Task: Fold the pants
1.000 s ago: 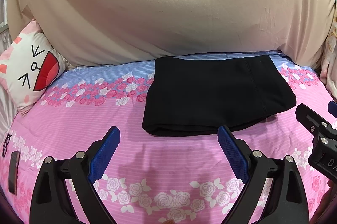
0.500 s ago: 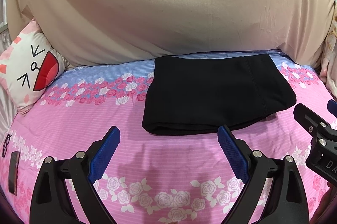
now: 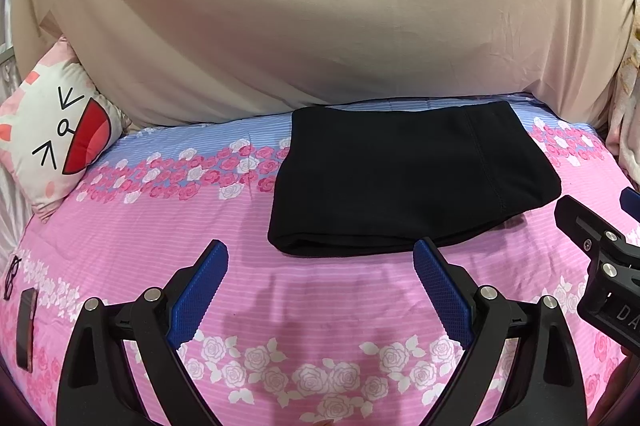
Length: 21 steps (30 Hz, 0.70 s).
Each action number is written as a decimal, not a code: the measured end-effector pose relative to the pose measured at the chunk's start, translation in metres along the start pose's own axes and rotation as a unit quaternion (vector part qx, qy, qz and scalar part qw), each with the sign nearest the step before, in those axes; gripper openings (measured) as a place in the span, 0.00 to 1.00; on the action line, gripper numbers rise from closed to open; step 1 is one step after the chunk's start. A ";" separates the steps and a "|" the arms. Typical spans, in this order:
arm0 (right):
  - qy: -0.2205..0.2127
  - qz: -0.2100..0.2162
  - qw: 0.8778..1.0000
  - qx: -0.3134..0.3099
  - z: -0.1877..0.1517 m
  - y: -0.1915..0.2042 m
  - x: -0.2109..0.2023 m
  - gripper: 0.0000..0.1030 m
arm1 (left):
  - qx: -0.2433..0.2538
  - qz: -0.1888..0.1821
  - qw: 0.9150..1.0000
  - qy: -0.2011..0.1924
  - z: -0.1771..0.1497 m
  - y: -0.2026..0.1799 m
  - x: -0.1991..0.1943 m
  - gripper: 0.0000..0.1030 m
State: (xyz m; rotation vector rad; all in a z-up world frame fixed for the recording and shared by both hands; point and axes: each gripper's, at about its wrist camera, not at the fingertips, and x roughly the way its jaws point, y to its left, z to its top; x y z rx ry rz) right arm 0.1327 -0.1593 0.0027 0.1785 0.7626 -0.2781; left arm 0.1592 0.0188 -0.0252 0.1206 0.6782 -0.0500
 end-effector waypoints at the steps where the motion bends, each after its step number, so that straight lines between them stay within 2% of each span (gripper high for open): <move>1: 0.000 0.001 1.000 0.000 0.000 0.000 0.000 0.94 | 0.000 -0.001 1.000 0.000 0.000 0.000 0.000 0.89; 21: -0.001 -0.001 1.000 0.000 0.000 0.001 0.000 0.94 | 0.000 0.000 1.000 -0.001 0.000 -0.001 0.000 0.89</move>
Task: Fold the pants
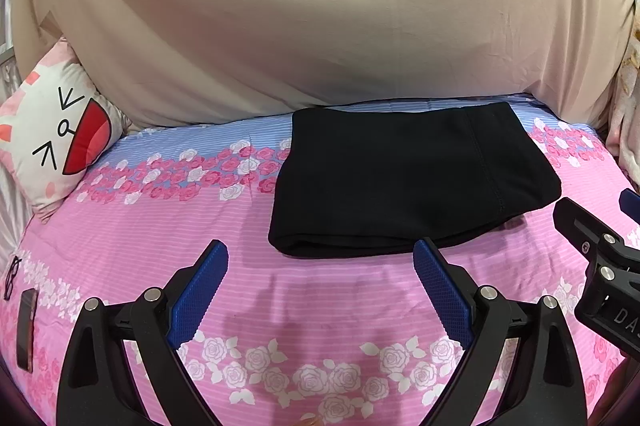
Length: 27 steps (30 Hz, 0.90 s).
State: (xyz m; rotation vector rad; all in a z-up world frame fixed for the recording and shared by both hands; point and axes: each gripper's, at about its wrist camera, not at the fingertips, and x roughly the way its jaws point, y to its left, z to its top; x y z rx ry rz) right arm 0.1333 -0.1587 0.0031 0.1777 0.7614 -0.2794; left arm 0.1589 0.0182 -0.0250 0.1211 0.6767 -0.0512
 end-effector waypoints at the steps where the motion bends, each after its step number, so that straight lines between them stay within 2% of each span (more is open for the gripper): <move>1: 0.000 0.001 1.000 0.000 0.000 0.000 0.000 0.94 | 0.000 -0.001 1.000 0.000 0.000 0.000 0.000 0.89; 27: 0.003 0.004 1.000 -0.002 -0.002 -0.003 0.002 0.94 | 0.004 -0.014 1.000 -0.003 0.001 -0.003 0.002 0.89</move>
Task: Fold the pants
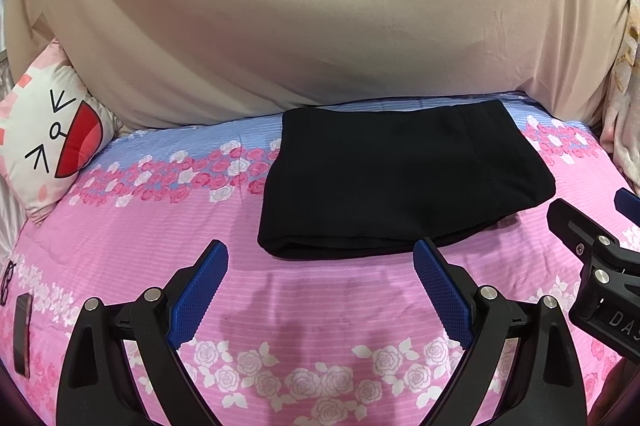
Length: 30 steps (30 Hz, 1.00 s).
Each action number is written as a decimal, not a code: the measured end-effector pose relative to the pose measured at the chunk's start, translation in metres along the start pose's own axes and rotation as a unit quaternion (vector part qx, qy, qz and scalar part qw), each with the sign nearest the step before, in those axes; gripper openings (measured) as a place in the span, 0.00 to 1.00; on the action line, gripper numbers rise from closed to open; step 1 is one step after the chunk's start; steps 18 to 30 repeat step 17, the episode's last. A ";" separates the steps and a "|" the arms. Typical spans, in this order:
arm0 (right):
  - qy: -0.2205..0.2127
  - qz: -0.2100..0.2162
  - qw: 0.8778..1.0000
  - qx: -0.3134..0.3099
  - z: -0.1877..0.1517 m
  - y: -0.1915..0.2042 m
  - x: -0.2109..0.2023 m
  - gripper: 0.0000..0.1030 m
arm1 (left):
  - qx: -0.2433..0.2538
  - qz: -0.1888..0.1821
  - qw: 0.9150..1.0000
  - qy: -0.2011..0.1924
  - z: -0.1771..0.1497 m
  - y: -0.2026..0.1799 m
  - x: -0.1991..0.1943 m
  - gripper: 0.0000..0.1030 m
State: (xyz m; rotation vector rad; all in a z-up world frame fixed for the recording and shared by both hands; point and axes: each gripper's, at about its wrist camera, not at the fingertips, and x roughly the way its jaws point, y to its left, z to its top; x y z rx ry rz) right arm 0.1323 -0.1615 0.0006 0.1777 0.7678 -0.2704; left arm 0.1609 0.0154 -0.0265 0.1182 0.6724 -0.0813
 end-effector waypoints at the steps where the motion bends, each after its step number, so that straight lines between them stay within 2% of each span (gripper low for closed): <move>1: 0.000 0.001 1.000 0.000 0.000 -0.001 0.000 0.94 | -0.002 -0.003 1.000 -0.003 0.000 0.000 0.000 0.89; 5: 0.000 0.000 1.000 0.004 0.001 -0.006 0.000 0.94 | -0.011 -0.024 1.000 -0.006 -0.001 0.000 0.003 0.89; 9: 0.000 0.000 1.000 0.003 -0.001 -0.009 -0.001 0.94 | 0.000 0.003 1.000 -0.014 -0.002 -0.004 0.003 0.89; 12: -0.001 0.000 1.000 0.002 -0.003 -0.012 -0.005 0.94 | -0.004 0.011 1.000 0.008 -0.003 -0.001 0.002 0.89; 17: 0.000 -0.005 1.000 0.007 -0.009 -0.018 -0.013 0.95 | 0.015 0.016 1.000 0.009 -0.012 -0.004 -0.008 0.89; 30: 0.000 -0.005 1.000 0.007 -0.009 -0.018 -0.013 0.95 | 0.015 0.016 1.000 0.009 -0.012 -0.004 -0.008 0.89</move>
